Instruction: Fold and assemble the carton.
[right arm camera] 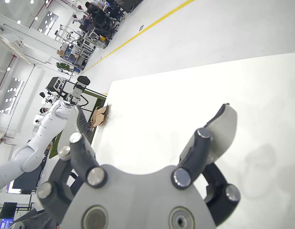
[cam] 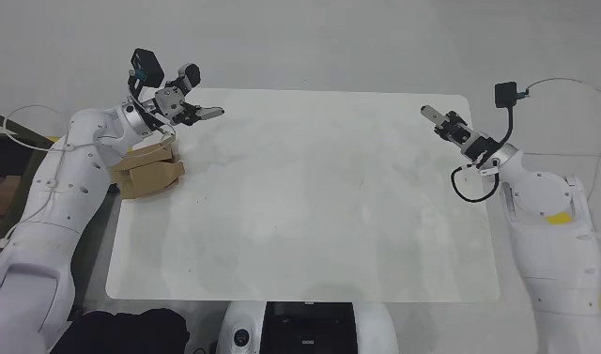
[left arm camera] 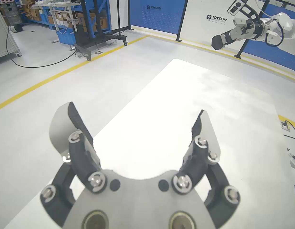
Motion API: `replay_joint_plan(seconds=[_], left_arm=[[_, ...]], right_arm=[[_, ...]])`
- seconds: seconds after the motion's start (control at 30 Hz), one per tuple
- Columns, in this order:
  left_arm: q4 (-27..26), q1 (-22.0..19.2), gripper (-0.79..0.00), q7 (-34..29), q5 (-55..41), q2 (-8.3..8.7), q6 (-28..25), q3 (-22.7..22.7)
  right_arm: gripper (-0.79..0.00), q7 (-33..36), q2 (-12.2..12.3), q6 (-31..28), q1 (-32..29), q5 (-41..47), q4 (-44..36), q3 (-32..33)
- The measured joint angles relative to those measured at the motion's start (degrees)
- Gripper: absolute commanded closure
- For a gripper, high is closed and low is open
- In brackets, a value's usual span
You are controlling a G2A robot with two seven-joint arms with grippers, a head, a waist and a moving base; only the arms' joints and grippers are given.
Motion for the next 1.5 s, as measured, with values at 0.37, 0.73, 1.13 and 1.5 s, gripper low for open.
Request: replay_joint_plan(seconds=[0.37, 0.73, 1.13, 1.5], left_arm=[[0.0, 0.0, -0.785, 0.0, 0.0, 0.00, 0.0, 0.0], [1.8, 0.0, -0.785, -7.6, -8.5, 0.19, -1.1, -1.3], [1.0, 0.2, -0.785, -41.2, -42.7, 3.78, -1.4, -5.9], [4.1, 0.1, -0.785, -63.5, -60.0, 8.03, -0.4, -11.3]], right_arm=[[-0.784, 0.0, 0.0, 0.0, 0.0, 0.0, 0.0, 0.0], [-0.785, 0.0, 0.0, 0.0, 0.0, 0.0, 0.0, 0.0], [-0.785, 0.0, 0.0, 0.0, 0.0, 0.0, 0.0, 0.0], [-0.785, 0.0, 0.0, 0.0, 0.0, 0.0, 0.0, 0.0]])
